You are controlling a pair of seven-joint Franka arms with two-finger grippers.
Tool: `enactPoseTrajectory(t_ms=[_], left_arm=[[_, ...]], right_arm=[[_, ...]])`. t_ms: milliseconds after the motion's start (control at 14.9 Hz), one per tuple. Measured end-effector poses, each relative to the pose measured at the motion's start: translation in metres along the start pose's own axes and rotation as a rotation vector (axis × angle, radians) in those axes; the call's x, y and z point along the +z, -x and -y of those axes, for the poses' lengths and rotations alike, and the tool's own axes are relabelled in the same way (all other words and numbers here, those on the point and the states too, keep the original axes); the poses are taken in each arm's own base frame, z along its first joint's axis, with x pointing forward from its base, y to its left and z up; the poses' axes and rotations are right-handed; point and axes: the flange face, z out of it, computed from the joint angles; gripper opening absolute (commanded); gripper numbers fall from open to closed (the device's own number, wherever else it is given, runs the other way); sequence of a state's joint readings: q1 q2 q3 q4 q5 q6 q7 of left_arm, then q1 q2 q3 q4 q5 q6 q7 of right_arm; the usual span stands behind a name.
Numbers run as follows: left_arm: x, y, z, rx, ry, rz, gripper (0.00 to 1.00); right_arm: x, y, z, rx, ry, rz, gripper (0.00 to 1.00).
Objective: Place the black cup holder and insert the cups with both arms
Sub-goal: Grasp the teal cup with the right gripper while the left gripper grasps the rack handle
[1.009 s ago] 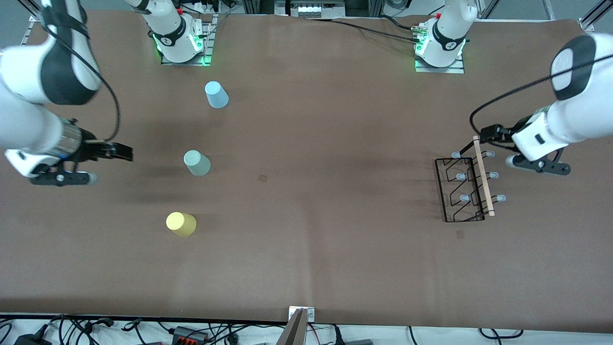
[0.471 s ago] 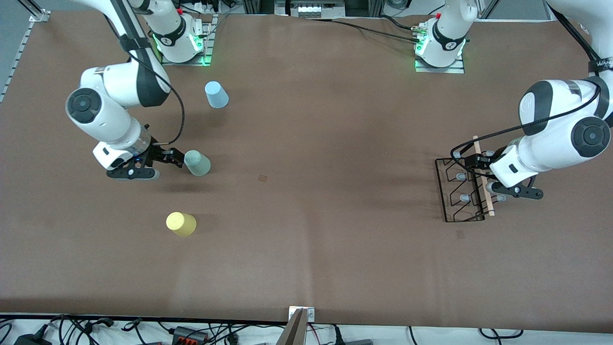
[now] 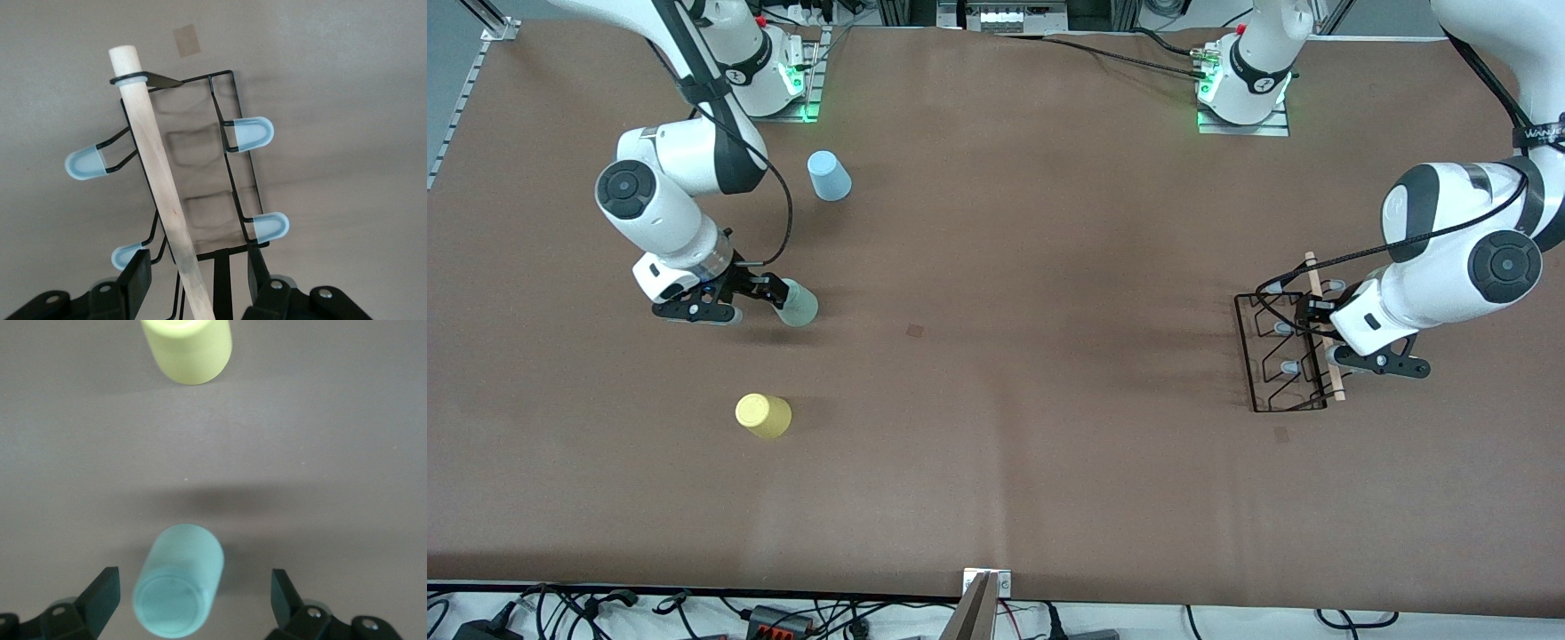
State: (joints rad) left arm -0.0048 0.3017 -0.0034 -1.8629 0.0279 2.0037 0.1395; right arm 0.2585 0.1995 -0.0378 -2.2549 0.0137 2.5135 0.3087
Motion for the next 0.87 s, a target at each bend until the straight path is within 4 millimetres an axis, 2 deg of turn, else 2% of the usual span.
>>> enactPoseTrajectory(t_ms=[202,336,471,538,605,874], left_arm=[[0.007,-0.001,0.000,0.002,-0.001,0.011,0.34],[0.017,-0.001,0.000,0.002,0.001,0.029,0.30],[0.028,0.000,0.000,0.003,0.002,0.048,0.10],[0.031,0.000,0.001,0.002,0.002,0.053,0.04],[0.031,0.000,0.001,-0.001,0.002,0.052,0.01],[0.023,-0.002,0.002,-0.009,-0.001,0.037,0.01]], right_arm=[[0.018,0.005,0.017,0.009,-0.004,-0.009,1.00],[0.031,0.006,0.017,0.008,0.001,-0.001,1.00],[0.037,0.007,0.016,0.010,0.005,0.008,1.00],[0.039,0.009,0.015,0.010,0.007,0.013,1.00],[0.041,0.011,0.014,0.010,0.009,0.018,1.00],[0.051,0.022,0.013,0.005,0.017,0.044,1.00]])
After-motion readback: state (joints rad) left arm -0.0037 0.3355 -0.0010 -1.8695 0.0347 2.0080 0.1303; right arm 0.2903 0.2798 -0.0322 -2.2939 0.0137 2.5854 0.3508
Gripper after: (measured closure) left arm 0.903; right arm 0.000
